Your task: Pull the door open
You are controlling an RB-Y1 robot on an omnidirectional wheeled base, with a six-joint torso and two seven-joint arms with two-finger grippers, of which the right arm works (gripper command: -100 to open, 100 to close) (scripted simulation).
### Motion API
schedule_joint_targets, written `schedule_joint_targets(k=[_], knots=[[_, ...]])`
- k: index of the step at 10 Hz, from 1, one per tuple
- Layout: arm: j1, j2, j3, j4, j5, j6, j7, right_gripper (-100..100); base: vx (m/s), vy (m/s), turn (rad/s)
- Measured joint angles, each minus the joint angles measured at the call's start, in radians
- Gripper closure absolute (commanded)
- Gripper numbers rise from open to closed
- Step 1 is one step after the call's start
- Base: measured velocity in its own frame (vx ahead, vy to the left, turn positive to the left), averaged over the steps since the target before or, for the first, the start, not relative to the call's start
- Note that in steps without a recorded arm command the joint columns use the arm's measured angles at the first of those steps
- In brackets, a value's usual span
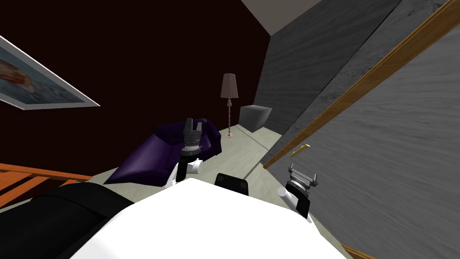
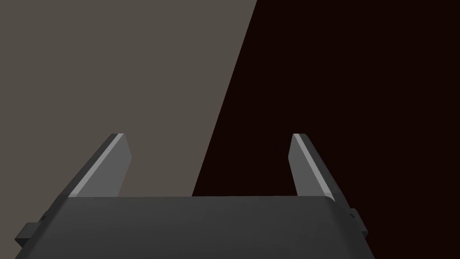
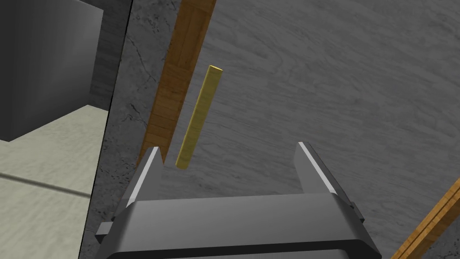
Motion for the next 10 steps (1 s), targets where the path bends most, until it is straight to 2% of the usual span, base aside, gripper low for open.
schedule_joint_targets(k=[2, 4, 7, 10], knots=[[-0.005, -0.006, -0.015, 0.048, -0.031, -0.009, -0.048, -100, 0.048, -0.096, 0.197], [-0.043, -0.021, -0.031, 0.121, -0.062, -0.016, -0.09, -100, 0.049, -0.088, 0.168], [-0.067, -0.031, -0.051, 0.209, -0.103, -0.031, -0.152, -100, 0.026, -0.086, 0.162], [-0.08, -0.036, -0.07, 0.269, -0.141, -0.041, -0.206, -100, 0.035, -0.085, 0.156]])
